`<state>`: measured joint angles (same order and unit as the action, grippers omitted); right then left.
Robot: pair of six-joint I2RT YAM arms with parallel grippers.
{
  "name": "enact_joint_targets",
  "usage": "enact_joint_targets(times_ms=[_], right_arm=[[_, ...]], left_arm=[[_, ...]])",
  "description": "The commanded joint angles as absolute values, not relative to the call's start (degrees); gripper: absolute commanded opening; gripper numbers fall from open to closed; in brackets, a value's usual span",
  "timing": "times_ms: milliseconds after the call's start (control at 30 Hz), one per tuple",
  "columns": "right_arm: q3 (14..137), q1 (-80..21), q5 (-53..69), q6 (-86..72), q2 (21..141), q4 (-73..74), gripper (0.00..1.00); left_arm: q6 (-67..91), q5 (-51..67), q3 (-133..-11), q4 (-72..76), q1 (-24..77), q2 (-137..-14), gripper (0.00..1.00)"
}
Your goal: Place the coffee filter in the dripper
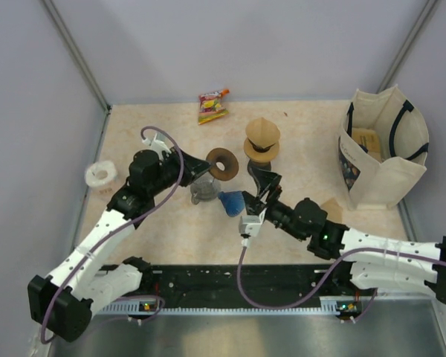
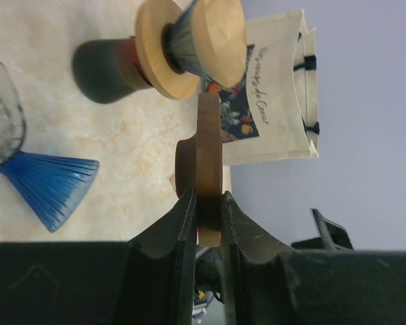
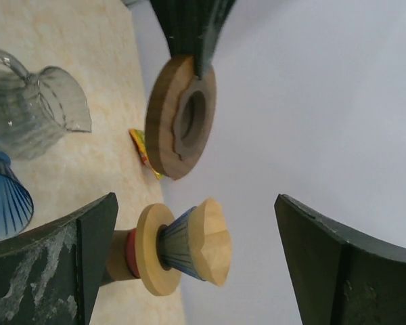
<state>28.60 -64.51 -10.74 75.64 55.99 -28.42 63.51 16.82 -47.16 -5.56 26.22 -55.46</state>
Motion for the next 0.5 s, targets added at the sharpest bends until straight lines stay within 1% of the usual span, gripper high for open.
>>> enact_joint_targets(times_ms=[0, 33, 67, 133, 233, 333, 467], right_arm=[[31.3, -65.4, -11.0, 51.1, 49.7, -27.3, 0.99], [31.7, -65.4, -13.2, 44.0, 48.7, -27.3, 0.99], [32.6, -65.4, -17.6, 35.2, 48.1, -27.2, 0.99], [34.7, -65.4, -26.2, 22.9, 47.4, -23.8, 0.99], [36.5, -65.3, -30.5, 15.7, 45.9, -15.9, 0.99], [35.3, -65.3, -35.2, 9.2, 43.3, -14.2, 0.99], [31.7, -65.4, -41.3, 3.2, 37.1, -14.7, 0.99]], left_arm=[[60.8, 14.9, -45.2, -2.9, 21.5, -52.9, 0.00], [60.5, 15.0, -44.5, -3.0, 20.3, -52.9, 0.00], [60.0, 15.1, -43.8, -2.9, 19.0, -52.7, 0.00], [59.5, 16.1, -41.8, -1.3, 16.5, -52.4, 0.00], [59.3, 16.8, -38.8, 2.3, 13.7, -52.3, 0.00], [59.4, 18.3, -37.5, 4.0, 12.7, -52.6, 0.00], [58.9, 17.0, -36.3, 4.0, 11.8, -53.0, 0.00]])
